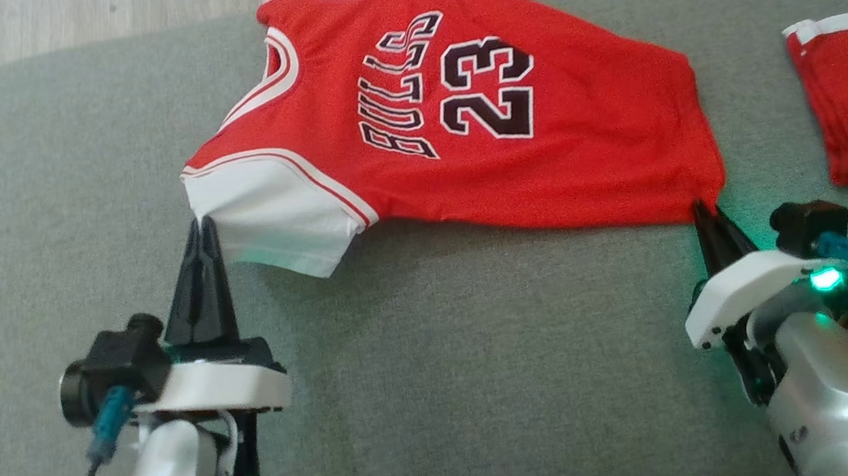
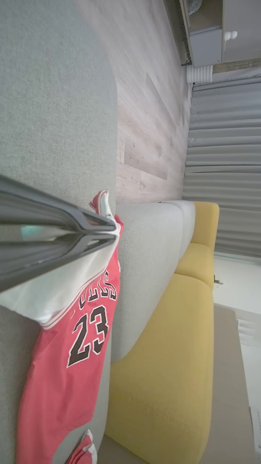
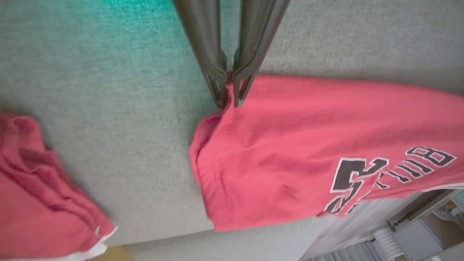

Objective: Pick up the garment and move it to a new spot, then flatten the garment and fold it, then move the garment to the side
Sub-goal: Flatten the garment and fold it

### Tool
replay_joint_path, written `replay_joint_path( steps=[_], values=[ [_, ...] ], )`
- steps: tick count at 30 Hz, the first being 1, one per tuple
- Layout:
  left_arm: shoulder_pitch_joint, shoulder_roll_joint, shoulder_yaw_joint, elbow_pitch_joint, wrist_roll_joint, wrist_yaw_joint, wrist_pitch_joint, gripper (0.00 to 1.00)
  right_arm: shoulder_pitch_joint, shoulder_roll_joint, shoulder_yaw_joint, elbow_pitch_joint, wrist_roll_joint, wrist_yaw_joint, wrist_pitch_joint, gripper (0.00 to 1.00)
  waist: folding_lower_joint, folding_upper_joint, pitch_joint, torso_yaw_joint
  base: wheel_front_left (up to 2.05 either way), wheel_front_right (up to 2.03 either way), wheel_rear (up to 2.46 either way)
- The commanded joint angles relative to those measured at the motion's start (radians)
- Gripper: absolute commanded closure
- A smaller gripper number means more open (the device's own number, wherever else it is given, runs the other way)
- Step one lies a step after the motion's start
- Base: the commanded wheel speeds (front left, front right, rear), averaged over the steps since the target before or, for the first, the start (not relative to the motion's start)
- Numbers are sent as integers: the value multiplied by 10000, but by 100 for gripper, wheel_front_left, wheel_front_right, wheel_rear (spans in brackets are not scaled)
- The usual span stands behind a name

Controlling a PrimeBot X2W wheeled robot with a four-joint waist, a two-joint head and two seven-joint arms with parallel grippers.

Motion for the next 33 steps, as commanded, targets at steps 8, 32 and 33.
replay_joint_path(
  steps=[8, 32, 33],
  values=[
    [-607, 112, 815, -959, -645, -253, -97, 100, -381, 11, 328, -2779, -86, -7, -206, 100, -1, 0, -917, -227, 0, 0, 0],
    [-1661, 479, 2532, -7886, -3947, 1103, 4035, 100, 243, -1800, 1409, -11227, -66, -7, 2633, 100, -1, 0, -1944, -496, 0, 0, 0],
    [-1613, 614, 2548, -8011, -3908, 1135, 4219, 100, 329, -1865, 1364, -11428, -51, -7, 2818, 100, -1, 0, -1847, -499, 0, 0, 0]
  ],
)
